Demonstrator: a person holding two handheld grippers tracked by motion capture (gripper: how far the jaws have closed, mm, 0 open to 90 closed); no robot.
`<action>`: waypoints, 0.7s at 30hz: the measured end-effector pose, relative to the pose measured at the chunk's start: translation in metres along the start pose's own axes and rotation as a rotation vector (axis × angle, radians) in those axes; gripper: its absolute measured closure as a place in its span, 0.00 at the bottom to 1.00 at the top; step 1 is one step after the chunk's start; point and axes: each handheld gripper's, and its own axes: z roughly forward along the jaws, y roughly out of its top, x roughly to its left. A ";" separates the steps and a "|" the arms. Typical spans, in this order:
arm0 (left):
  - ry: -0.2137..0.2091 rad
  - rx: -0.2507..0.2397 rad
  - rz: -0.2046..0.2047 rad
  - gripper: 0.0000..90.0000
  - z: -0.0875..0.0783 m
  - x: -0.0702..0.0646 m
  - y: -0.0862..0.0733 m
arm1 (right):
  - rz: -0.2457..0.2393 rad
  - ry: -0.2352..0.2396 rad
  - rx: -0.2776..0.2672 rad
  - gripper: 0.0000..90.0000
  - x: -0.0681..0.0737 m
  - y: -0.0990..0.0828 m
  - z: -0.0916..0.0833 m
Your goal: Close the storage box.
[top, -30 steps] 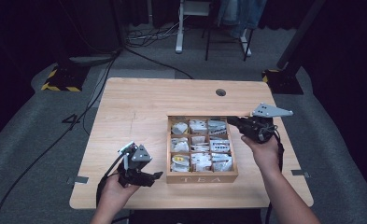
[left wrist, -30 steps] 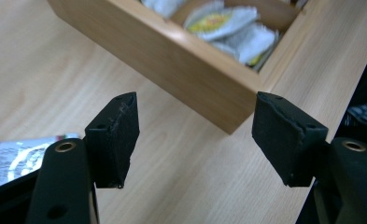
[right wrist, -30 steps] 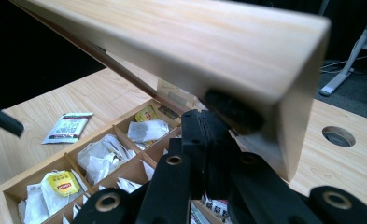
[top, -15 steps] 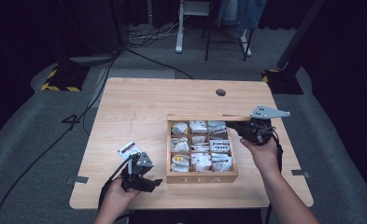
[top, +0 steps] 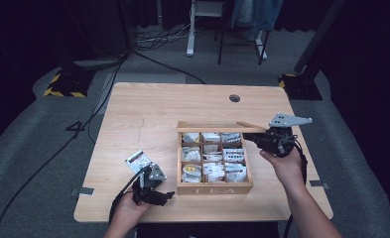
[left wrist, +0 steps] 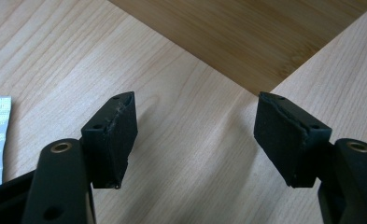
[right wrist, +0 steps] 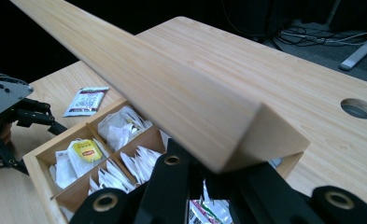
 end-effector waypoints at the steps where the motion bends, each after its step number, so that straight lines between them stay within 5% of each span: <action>1: 0.006 -0.008 0.010 0.33 0.001 -0.001 -0.001 | 0.004 0.000 0.004 0.97 0.000 0.000 -0.001; 11: 0.018 -0.133 0.048 0.27 0.008 0.000 -0.013 | 0.009 0.001 0.035 0.96 0.008 -0.003 -0.011; 21: 0.016 -0.133 0.046 0.27 0.008 0.000 -0.013 | 0.015 -0.001 0.052 0.95 0.014 -0.006 -0.015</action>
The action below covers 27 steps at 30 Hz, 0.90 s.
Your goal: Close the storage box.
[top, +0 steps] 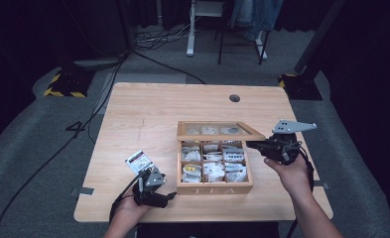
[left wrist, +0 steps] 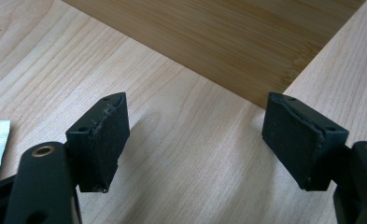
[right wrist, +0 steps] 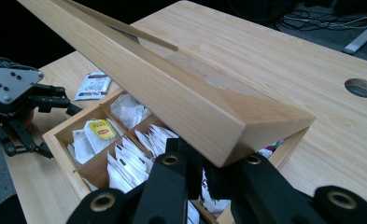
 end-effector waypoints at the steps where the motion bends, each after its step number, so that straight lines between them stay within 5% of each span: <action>1: 0.000 0.001 0.000 0.27 0.000 0.000 0.000 | 0.007 0.002 -0.003 0.95 0.001 -0.001 -0.001; 27: 0.001 0.000 0.001 0.26 0.000 0.000 0.000 | 0.072 -0.015 0.068 0.92 0.017 -0.031 -0.023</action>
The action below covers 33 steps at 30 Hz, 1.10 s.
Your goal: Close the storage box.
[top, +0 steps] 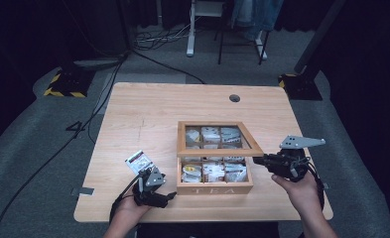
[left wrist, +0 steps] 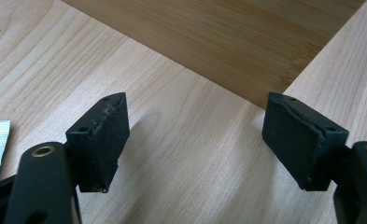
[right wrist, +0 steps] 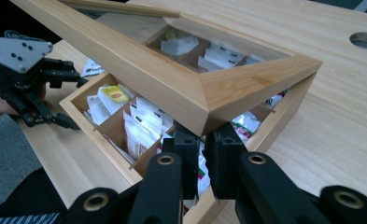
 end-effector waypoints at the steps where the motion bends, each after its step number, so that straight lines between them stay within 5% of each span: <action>1: 0.000 0.001 0.002 0.26 0.000 0.000 0.000 | -0.004 0.001 0.006 0.92 0.000 -0.001 0.000; 33: 0.000 -0.001 -0.001 0.26 0.000 0.000 0.000 | -0.024 -0.009 0.136 0.87 0.011 -0.031 0.012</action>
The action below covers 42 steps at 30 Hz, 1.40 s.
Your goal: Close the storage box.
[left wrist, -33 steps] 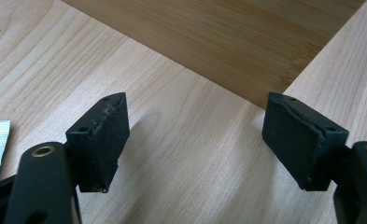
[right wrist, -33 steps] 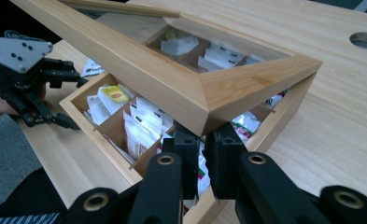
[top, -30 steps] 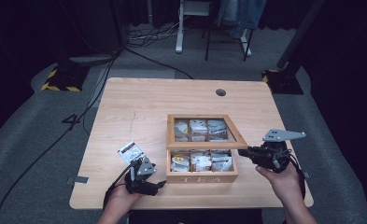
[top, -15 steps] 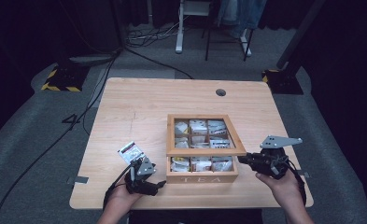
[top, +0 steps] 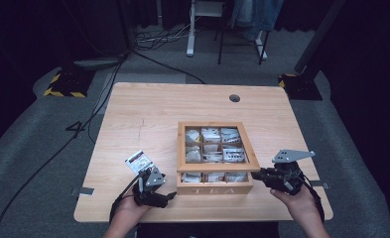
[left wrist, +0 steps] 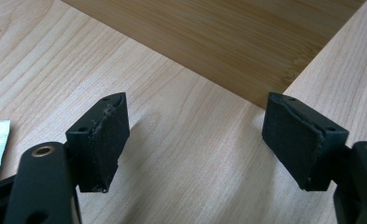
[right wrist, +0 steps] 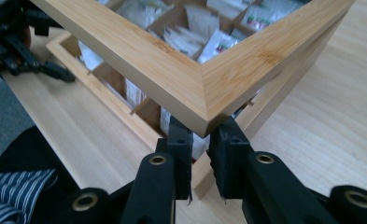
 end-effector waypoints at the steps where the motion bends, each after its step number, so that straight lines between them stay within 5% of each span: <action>1: 0.000 0.000 0.000 0.26 0.000 0.000 0.000 | 0.000 0.000 0.000 0.87 0.000 0.000 0.000; 22: 0.000 0.002 0.004 0.26 0.000 0.000 0.000 | -0.052 -0.013 0.145 0.85 0.003 -0.006 0.019; 42: 0.000 0.002 0.004 0.26 0.000 0.000 0.000 | -0.068 -0.018 0.199 0.82 0.004 -0.006 0.022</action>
